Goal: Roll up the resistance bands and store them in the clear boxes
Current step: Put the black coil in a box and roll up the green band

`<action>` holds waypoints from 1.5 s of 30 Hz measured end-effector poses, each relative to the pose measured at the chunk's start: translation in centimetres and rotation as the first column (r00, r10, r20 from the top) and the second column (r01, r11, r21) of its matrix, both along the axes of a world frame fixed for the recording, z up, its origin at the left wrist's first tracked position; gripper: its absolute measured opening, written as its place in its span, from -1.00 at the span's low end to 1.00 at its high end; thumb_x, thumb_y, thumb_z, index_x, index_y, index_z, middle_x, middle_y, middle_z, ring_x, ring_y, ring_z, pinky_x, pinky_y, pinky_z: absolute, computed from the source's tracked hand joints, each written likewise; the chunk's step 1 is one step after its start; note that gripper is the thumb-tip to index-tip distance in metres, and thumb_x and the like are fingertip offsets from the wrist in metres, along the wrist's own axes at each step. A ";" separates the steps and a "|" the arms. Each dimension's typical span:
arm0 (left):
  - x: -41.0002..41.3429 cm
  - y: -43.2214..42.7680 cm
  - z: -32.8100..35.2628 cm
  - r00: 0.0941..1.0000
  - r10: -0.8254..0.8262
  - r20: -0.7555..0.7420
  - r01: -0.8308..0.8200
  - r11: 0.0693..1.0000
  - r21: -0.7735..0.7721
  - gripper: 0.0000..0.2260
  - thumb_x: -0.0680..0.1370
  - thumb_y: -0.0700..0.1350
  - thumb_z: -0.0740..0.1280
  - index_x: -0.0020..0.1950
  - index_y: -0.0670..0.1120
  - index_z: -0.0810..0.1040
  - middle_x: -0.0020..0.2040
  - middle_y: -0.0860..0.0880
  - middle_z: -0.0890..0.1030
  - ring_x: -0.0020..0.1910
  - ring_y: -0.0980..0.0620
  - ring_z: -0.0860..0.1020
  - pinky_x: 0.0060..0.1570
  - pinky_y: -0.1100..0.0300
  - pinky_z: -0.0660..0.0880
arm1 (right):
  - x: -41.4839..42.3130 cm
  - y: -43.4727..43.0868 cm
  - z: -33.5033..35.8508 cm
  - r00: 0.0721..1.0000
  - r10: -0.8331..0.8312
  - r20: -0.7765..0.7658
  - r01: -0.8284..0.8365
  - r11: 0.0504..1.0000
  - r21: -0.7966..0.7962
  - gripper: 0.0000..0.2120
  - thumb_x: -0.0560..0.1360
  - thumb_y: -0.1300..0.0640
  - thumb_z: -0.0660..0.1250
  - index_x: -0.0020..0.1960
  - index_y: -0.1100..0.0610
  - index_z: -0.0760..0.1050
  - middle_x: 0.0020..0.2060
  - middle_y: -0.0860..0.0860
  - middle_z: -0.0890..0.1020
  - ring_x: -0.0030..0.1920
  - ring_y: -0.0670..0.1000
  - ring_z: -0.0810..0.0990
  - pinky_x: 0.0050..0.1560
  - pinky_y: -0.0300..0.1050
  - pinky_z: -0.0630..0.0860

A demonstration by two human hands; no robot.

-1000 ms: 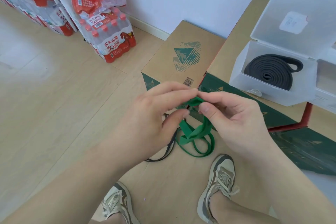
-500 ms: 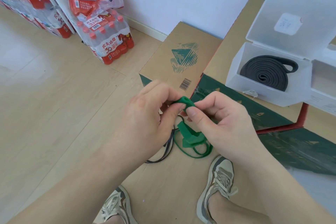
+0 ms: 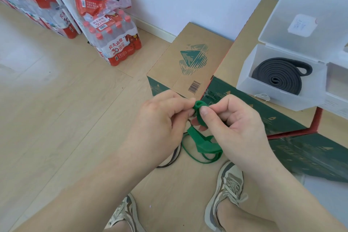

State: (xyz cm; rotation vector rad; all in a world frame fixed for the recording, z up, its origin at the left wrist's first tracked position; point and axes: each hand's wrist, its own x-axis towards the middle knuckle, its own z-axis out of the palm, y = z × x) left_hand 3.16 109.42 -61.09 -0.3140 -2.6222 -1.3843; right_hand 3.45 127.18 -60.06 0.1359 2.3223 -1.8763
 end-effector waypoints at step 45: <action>0.3 0.0 0.5 0.993 0.013 -0.119 -0.015 1.000 -0.021 -0.86 0.50 -0.20 0.52 -0.20 -0.20 0.64 -0.25 -0.04 0.64 -0.25 -0.05 0.63 -0.31 -0.01 0.56 | 0.0 -0.1 -0.2 0.999 0.004 0.041 0.008 0.961 -0.277 -0.90 0.43 0.23 0.50 -0.07 0.21 0.66 -0.21 0.18 0.75 -0.24 -0.04 0.69 -0.15 -0.22 0.64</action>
